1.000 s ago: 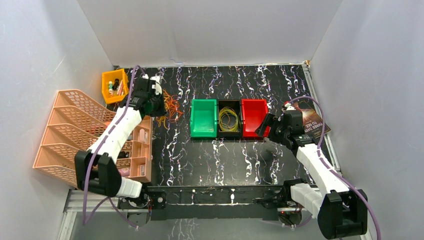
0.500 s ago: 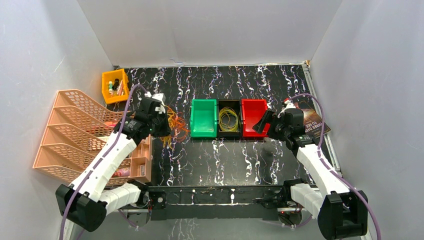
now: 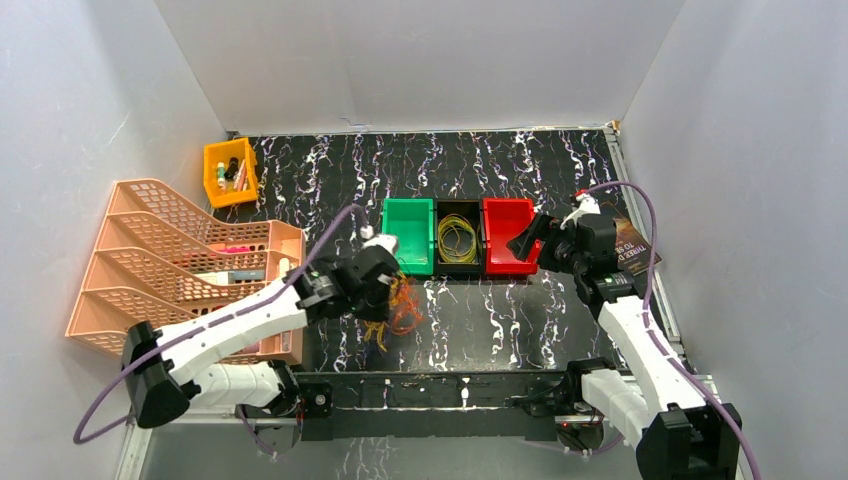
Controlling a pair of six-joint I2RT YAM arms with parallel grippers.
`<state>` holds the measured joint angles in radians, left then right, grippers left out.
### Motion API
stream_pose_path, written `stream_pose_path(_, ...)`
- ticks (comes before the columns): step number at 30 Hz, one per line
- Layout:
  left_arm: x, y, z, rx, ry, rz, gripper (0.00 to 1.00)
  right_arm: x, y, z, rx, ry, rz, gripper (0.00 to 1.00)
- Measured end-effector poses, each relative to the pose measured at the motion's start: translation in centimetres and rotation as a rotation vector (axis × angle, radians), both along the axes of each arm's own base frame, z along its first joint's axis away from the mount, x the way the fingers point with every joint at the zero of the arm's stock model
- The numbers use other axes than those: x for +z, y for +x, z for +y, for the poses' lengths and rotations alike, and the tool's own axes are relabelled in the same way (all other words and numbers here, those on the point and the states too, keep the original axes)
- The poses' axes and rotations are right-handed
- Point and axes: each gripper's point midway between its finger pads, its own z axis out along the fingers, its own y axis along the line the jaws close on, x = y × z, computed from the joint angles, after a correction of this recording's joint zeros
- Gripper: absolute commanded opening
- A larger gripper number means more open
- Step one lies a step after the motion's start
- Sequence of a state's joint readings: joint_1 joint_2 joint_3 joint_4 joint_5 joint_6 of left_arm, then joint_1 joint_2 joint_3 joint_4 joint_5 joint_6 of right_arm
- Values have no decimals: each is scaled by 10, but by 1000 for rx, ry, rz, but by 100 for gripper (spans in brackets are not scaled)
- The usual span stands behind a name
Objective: Untangle the cables
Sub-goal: Place the cable at the center of the board.
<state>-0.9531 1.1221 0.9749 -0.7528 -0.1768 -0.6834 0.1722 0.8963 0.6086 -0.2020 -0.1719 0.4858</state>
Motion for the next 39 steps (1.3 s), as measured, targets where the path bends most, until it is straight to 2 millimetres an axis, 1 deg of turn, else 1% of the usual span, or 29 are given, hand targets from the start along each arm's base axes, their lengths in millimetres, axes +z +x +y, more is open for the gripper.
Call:
stream_pose_path(4, -19, -22, -29, -110, 55, 12, 0, 5, 0, 0, -1, 5, -20, 98)
stream_pose_path(7, -32, -33, -46, -183, 84, 20, 0, 9, -1, 0, -5, 11, -32, 98)
stream_pose_path(10, -38, -34, -58, -231, 81, 18, 0, 15, -2, -1, -14, 15, -52, 98)
stream_pose_path(14, -38, -32, -78, -302, 60, 8, 0, 25, -3, -3, -31, 28, -81, 99)
stream_pose_path(18, -45, -28, -96, -363, 66, 1, 0, 28, -3, -5, -57, 41, -87, 98)
stream_pose_path(22, -55, -24, -99, -409, 107, -13, 1, 21, -5, -7, -81, 53, -64, 98)
stream_pose_path(25, -53, -16, -103, -432, 127, -49, 2, 14, -7, -8, -98, 57, -43, 98)
stream_pose_path(28, -50, -9, -109, -457, 136, -83, 2, 13, -8, -9, -108, 64, -32, 98)
stream_pose_path(31, -55, -4, -114, -488, 159, -100, 0, 12, -8, -8, -109, 66, -26, 98)
stream_pose_path(36, -74, 3, -108, -515, 203, -83, 0, 9, -11, -9, -101, 51, -19, 98)
stream_pose_path(39, -82, 7, -99, -512, 214, -68, 0, 16, -13, -10, -95, 49, -48, 98)
